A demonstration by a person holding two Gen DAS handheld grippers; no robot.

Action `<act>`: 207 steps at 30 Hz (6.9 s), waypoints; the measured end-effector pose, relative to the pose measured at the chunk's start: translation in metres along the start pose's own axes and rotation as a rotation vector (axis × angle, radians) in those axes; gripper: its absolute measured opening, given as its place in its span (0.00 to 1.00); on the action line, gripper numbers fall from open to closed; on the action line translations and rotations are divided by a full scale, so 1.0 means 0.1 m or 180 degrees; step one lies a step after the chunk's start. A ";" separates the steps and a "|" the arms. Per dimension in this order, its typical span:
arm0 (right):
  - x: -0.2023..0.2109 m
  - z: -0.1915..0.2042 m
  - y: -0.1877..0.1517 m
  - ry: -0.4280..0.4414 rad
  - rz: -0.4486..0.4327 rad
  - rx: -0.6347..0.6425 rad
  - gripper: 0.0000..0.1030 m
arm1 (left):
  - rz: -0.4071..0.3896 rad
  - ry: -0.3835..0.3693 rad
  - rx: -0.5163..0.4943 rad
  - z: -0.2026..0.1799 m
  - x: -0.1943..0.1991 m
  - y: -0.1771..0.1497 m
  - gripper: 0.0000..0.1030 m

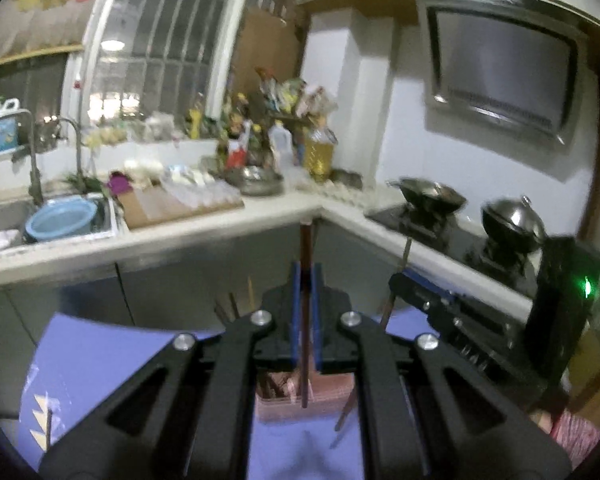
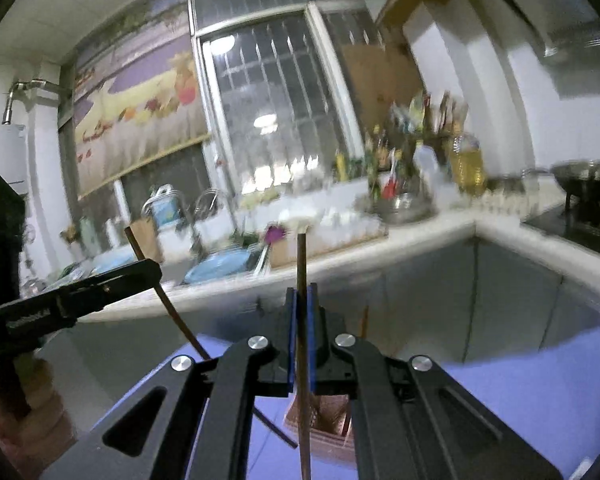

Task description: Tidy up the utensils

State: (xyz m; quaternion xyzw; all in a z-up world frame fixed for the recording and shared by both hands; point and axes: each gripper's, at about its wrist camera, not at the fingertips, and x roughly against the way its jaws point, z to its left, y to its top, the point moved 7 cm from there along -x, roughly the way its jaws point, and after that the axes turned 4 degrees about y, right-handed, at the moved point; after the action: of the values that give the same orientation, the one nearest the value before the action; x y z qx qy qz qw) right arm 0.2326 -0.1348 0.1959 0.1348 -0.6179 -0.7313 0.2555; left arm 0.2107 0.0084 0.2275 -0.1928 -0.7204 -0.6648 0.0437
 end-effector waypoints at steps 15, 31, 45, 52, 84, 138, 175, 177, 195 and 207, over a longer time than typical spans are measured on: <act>-0.81 -0.40 -0.84 -0.0059 0.0398 -0.0078 0.05 | 0.0625 0.0309 -0.0143 0.10 -1.17 -0.67 0.07; 1.12 -0.23 -1.66 0.0063 0.0325 -0.0811 0.31 | 0.0365 0.0802 0.0171 0.18 0.35 -1.51 0.29; 2.13 -0.09 -2.55 -0.0357 0.0690 -0.1317 0.31 | 0.0217 0.0726 -0.0252 -0.37 1.01 -2.17 0.29; 2.92 -0.51 -2.70 -0.1002 0.0502 -0.1519 0.31 | 0.0253 -0.0215 -0.0636 -1.62 0.49 -2.00 0.29; 4.20 -1.48 -3.22 -0.1744 0.0304 -0.2019 0.31 | -0.0043 -0.1707 -0.1428 -4.79 0.59 -2.39 0.38; 1.79 0.47 -2.76 0.0469 0.1260 -0.0896 0.31 | 0.1004 0.1382 0.0086 0.20 1.18 -2.61 0.56; 1.96 0.27 -2.87 -0.0539 0.1034 -0.1232 0.55 | 0.1080 0.1088 -0.0500 -0.12 0.68 -2.78 0.94; 1.97 0.26 -2.87 -0.0527 0.1019 -0.1226 0.55 | 0.1085 0.1095 -0.0538 -0.17 0.68 -2.79 0.94; 2.01 0.25 -2.85 -0.0522 0.1002 -0.1240 0.56 | 0.1078 0.1159 -0.0567 -0.25 0.66 -2.80 0.94; 1.96 0.31 -2.74 -0.0459 0.1029 -0.1116 0.56 | 0.1023 0.1218 -0.0491 -0.20 0.71 -2.77 0.94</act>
State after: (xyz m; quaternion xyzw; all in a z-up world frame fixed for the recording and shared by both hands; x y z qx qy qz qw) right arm -0.0037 -0.1857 -0.0412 -0.0647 -0.5118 -0.7846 0.3439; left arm 0.0484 -0.0070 -0.0084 -0.1783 -0.6063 -0.7267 0.2694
